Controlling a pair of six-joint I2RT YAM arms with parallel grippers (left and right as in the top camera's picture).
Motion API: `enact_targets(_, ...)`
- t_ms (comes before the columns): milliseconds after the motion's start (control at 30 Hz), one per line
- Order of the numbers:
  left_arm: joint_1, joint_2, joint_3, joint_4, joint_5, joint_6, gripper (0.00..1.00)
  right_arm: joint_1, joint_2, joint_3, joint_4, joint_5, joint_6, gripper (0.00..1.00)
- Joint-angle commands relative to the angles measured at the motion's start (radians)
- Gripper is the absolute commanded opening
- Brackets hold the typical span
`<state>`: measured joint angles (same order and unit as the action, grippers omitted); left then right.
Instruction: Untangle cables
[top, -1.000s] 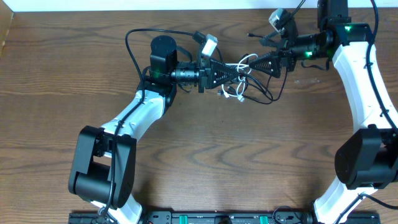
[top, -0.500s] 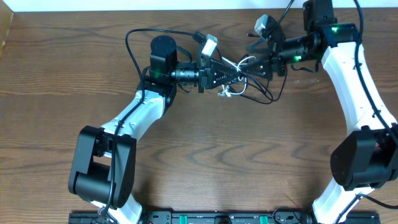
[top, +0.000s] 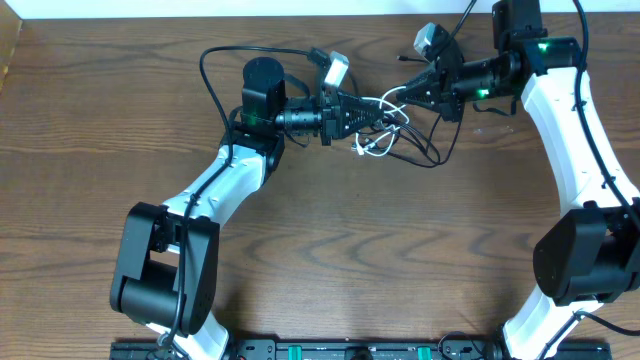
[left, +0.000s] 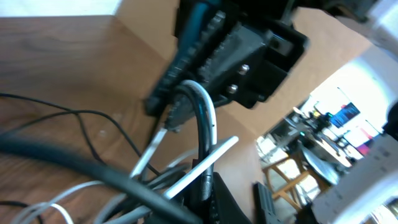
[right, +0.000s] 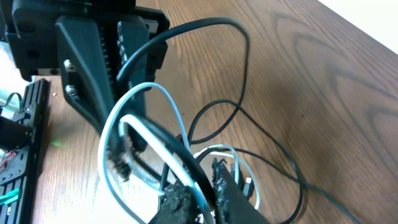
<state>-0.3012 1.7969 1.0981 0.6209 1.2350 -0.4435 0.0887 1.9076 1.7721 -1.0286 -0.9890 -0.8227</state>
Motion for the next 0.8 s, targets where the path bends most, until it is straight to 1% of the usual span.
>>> enact_targets(0, 0.003, -0.02, 0.005, -0.035, -0.134, 0.073, 0.07, -0.003, -0.005, 0.013, -0.007, -0.033, -0.013, 0.01)
enact_targets(133, 0.003, -0.02, 0.006, -0.169, -0.261, 0.137, 0.08, -0.026, -0.005, 0.013, -0.008, -0.034, -0.013, 0.01)
enact_targets(233, 0.003, -0.02, 0.005, -0.257, -0.336, 0.137, 0.08, -0.049, -0.005, 0.013, -0.009, -0.035, -0.013, 0.01)
enact_targets(300, 0.003, -0.02, 0.006, -0.281, -0.359, 0.137, 0.08, -0.061, -0.005, 0.013, -0.011, -0.038, -0.013, 0.01)
enact_targets(467, 0.003, -0.02, 0.005, -0.284, -0.426, 0.148, 0.08, -0.088, -0.005, 0.013, -0.015, -0.039, -0.013, 0.01)
enact_targets(600, 0.005, -0.02, 0.005, -0.292, -0.43, 0.163, 0.08, -0.106, -0.005, 0.013, -0.016, -0.034, -0.013, 0.01)
enact_targets(700, 0.011, -0.02, 0.005, -0.348, -0.467, 0.224, 0.07, -0.132, -0.005, 0.013, -0.008, -0.033, -0.005, 0.01)
enact_targets(767, 0.023, -0.02, 0.005, -0.407, -0.522, 0.23, 0.08, -0.163, -0.005, 0.013, 0.005, -0.032, 0.026, 0.01)
